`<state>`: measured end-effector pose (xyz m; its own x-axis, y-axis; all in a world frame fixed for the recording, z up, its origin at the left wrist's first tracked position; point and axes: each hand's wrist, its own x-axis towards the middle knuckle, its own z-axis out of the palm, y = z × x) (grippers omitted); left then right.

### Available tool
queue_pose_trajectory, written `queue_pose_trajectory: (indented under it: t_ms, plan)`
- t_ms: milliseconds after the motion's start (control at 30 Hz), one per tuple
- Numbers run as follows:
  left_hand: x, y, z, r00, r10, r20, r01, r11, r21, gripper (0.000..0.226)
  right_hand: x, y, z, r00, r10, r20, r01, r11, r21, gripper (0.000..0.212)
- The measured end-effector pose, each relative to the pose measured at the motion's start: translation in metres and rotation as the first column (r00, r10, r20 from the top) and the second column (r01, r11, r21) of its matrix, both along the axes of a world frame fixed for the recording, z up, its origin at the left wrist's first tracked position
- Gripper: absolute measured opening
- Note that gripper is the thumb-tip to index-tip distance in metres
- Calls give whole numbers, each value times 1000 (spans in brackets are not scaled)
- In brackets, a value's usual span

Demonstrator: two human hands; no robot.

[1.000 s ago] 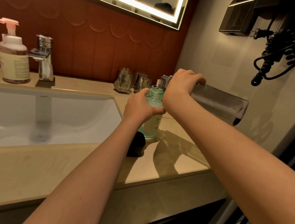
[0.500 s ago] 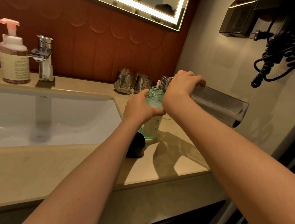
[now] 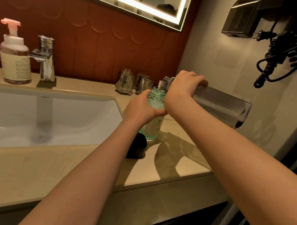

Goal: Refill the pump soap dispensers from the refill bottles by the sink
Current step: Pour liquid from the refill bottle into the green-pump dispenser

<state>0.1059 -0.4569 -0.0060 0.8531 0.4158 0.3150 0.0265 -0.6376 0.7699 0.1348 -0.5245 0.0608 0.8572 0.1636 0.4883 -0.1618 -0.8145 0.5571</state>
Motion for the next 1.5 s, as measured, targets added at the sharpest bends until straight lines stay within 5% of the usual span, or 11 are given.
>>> queue_pose_trajectory:
  t_ms: [833,1500]
  plan:
    - [-14,-4,12,979,114,-169,-40,920,391,85,8,3,-2,999,-20,26,20,1000,-9,50]
    - [-8,-5,8,968,138,-210,-47,919,391,82,6,4,-2,999,-33,36,34,999,-34,43]
